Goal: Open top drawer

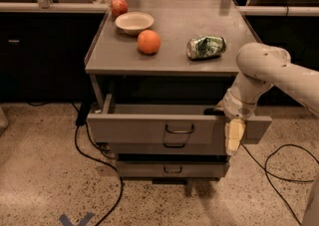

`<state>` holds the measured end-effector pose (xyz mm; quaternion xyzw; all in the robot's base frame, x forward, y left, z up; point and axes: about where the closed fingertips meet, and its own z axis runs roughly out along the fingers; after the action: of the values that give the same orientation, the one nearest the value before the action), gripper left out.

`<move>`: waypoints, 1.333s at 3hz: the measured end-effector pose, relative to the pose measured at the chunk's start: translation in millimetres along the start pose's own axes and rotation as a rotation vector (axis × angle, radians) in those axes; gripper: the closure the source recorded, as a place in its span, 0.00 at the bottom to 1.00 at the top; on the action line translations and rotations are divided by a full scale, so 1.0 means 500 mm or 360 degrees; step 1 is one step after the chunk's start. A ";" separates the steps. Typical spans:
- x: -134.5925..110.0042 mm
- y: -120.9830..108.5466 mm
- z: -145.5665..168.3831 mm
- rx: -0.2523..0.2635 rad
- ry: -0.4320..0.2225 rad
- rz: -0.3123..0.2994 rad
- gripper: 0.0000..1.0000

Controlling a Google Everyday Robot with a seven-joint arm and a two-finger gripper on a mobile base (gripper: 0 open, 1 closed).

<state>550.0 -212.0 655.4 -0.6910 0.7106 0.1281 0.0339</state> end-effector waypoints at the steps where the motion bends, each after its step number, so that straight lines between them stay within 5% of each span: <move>1: 0.000 0.000 0.000 0.0000 0.0000 0.0000 0.00; 4: -0.001 0.052 0.026 -0.0054 0.0052 0.0021 0.00</move>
Offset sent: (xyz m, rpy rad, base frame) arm -0.0148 0.0031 -0.0076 -0.0162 0.0303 0.0037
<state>522.3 -208.0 646.4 -0.6889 0.7132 0.1290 0.0096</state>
